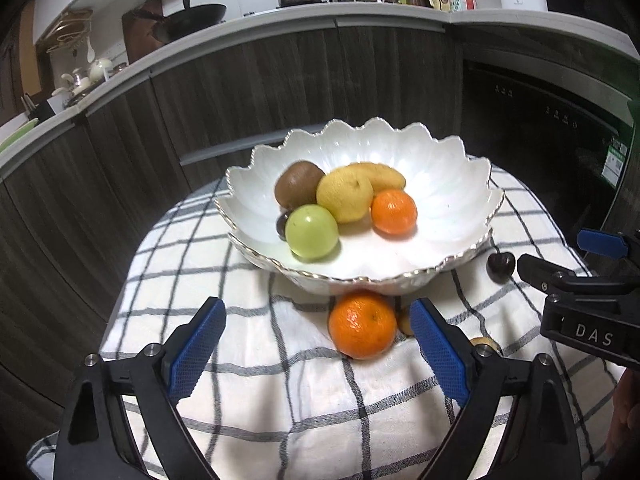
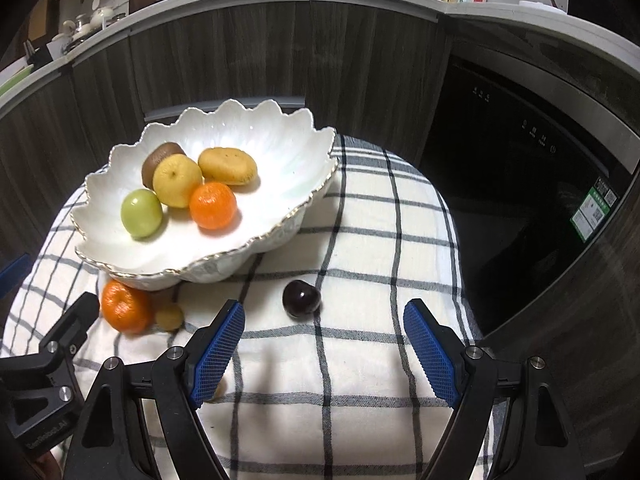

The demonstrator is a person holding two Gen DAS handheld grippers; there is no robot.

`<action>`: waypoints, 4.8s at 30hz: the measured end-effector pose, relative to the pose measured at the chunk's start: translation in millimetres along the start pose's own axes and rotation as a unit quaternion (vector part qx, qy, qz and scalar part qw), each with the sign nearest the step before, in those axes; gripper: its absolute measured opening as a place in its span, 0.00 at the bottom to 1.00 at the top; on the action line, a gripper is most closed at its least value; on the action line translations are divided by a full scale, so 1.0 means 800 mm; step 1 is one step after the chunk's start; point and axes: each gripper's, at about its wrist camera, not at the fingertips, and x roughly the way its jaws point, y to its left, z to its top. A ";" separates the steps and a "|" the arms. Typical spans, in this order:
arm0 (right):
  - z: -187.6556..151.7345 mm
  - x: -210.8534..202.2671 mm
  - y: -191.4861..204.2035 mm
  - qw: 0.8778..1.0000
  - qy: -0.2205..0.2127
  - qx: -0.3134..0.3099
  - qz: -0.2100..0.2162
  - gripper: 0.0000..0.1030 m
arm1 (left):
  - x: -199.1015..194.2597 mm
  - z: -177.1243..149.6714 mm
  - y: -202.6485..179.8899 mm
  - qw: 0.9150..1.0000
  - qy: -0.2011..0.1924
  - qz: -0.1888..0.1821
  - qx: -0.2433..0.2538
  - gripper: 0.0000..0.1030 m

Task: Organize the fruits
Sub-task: 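Grasp the mandarin with the left gripper while the right gripper approaches the dark cherry, then close the right gripper on the dark cherry while the left gripper holds the mandarin, then carry the mandarin and dark cherry over the white bowl, then open both grippers to drop the mandarin and cherry into the bowl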

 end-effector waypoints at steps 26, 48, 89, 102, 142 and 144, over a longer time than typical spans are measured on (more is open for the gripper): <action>0.000 0.026 0.003 0.999 0.028 -0.027 -0.014 0.79 | 0.066 -0.014 -0.020 0.996 0.075 -0.051 0.019 0.45; 0.016 0.061 0.017 0.997 0.055 -0.040 0.037 0.48 | 0.043 -0.018 0.000 0.996 0.077 -0.034 -0.015 0.45; 0.046 -0.023 0.031 0.996 0.011 -0.037 0.082 0.29 | -0.036 0.022 0.021 0.999 0.016 -0.050 -0.014 0.45; 0.088 -0.011 0.040 0.995 -0.003 -0.033 0.094 0.29 | 0.002 0.079 0.032 0.998 -0.006 -0.053 -0.010 0.45; 0.114 -0.023 0.029 0.998 -0.040 -0.018 0.037 0.78 | -0.006 0.097 0.041 0.999 -0.028 0.015 -0.032 0.90; 0.113 -0.029 0.027 0.998 -0.042 -0.016 0.038 0.78 | -0.015 0.096 0.042 0.999 -0.032 0.019 -0.037 0.90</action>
